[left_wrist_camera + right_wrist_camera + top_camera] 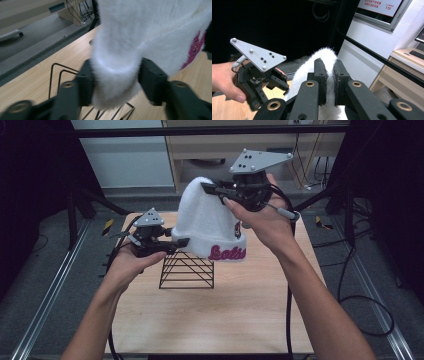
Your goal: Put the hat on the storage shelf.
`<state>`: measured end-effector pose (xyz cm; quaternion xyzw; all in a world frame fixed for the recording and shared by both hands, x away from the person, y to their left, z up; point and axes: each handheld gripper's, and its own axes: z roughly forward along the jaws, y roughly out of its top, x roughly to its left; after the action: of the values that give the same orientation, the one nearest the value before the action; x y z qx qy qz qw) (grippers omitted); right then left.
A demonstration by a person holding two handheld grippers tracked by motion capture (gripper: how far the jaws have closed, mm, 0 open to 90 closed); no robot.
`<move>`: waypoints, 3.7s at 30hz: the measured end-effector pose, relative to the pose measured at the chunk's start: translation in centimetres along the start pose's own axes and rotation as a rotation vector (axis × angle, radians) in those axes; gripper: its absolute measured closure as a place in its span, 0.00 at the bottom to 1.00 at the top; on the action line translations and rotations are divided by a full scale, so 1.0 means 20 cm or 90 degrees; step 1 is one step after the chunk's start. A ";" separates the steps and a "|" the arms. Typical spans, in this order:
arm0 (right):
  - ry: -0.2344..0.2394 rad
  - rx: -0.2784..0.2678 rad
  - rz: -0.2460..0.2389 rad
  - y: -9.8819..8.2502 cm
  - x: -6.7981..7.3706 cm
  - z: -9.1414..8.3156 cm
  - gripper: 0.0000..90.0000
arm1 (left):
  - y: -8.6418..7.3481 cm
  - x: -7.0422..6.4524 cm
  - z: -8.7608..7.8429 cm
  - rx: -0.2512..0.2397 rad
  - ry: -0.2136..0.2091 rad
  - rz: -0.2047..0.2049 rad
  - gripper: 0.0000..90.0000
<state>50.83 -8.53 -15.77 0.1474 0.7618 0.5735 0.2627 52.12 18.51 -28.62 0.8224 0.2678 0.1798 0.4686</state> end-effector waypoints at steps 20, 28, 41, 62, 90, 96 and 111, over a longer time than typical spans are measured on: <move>-0.011 0.035 0.011 -0.08 -0.08 0.14 0.93 | -0.03 0.01 -0.07 0.016 0.107 -0.001 0.80; -0.004 0.041 0.015 -0.10 -0.07 0.20 0.93 | -0.07 0.04 -0.12 0.012 0.123 -0.009 0.80; 0.002 0.062 0.024 -0.16 -0.08 0.31 0.93 | -0.15 0.09 -0.14 0.013 0.136 -0.029 0.79; 0.007 0.090 0.015 -0.24 -0.05 0.41 0.92 | -0.28 0.13 -0.07 0.014 0.165 -0.055 0.78; 0.043 0.149 -0.025 -0.31 0.13 0.44 0.92 | -0.53 0.11 -0.04 0.021 0.149 -0.074 0.77; 0.054 0.164 -0.028 -0.34 0.17 0.45 0.93 | -0.60 0.11 -0.02 0.024 0.142 -0.088 0.78; 0.075 0.191 -0.023 -0.43 0.23 0.49 0.93 | -0.71 0.13 0.00 0.035 0.133 -0.112 0.79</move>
<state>53.23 -0.87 -26.94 0.1376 0.8555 0.4562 0.2028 50.24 26.03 -40.90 0.7849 0.3912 0.2154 0.4295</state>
